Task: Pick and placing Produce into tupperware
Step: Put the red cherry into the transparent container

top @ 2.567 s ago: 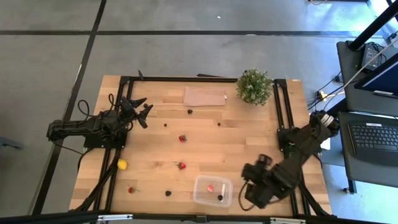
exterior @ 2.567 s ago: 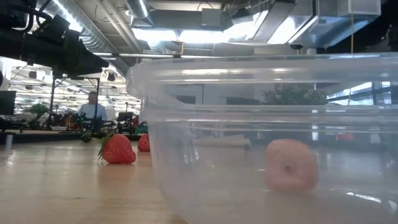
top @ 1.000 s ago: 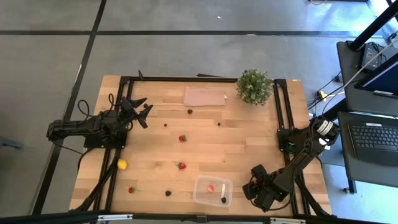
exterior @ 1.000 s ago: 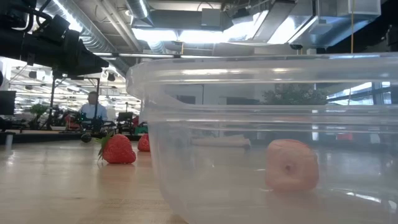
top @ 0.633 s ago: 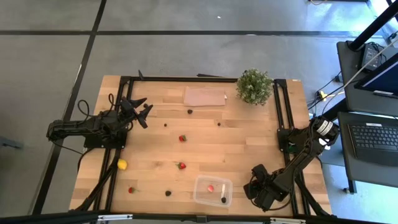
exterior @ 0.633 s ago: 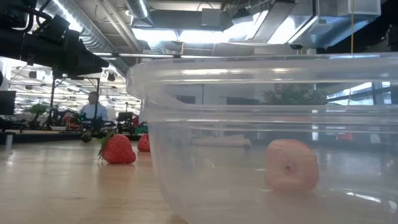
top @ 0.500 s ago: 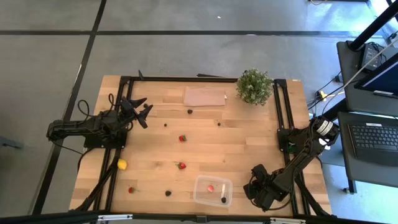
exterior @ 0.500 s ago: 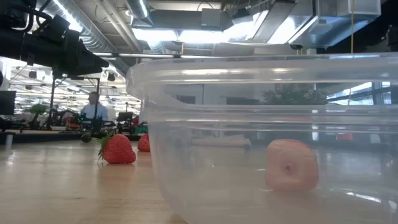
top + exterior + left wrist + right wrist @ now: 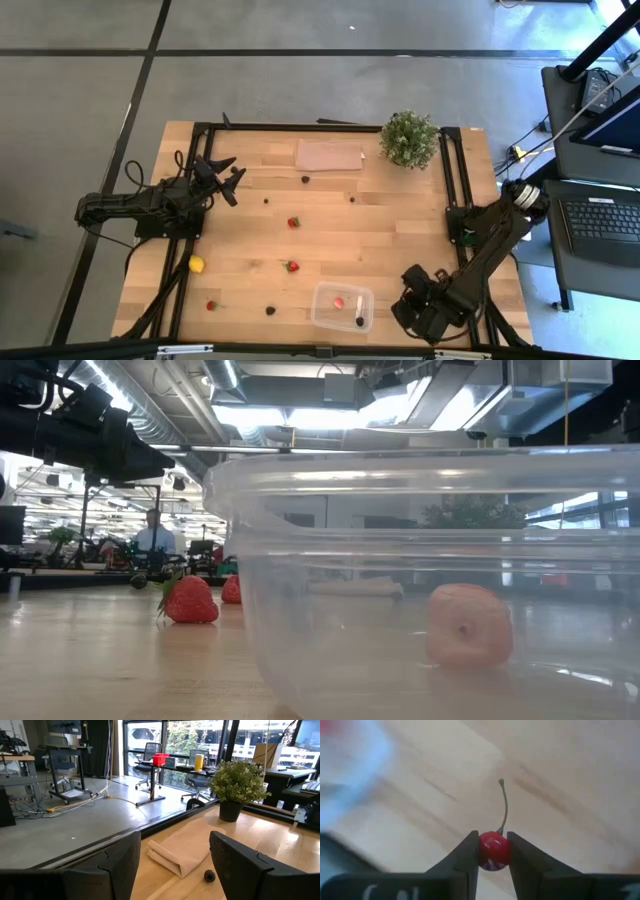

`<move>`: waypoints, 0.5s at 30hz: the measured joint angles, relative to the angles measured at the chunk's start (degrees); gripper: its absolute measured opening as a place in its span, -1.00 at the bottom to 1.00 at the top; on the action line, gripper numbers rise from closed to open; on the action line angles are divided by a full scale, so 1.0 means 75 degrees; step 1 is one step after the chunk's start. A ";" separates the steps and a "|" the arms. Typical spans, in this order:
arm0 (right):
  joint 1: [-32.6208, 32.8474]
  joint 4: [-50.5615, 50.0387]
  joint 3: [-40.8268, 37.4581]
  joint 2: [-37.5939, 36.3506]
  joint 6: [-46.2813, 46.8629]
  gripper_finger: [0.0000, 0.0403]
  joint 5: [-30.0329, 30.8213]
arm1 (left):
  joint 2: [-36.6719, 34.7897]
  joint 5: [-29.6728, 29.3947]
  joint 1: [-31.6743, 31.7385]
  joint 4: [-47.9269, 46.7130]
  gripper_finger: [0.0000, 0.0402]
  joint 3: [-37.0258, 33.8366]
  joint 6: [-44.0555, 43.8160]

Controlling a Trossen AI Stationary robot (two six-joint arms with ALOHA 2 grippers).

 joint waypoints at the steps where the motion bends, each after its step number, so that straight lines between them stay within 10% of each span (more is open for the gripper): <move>1: -0.0059 -0.0012 0.0236 -0.0101 -0.0396 -0.55 0.0308 | 0.0000 0.0000 0.0000 0.0000 0.14 0.0000 0.0003; 15: -0.1841 0.0642 0.2808 0.0140 -0.7232 -0.56 0.0200 | 0.0000 0.0000 -0.0003 0.0023 0.14 0.0000 0.0003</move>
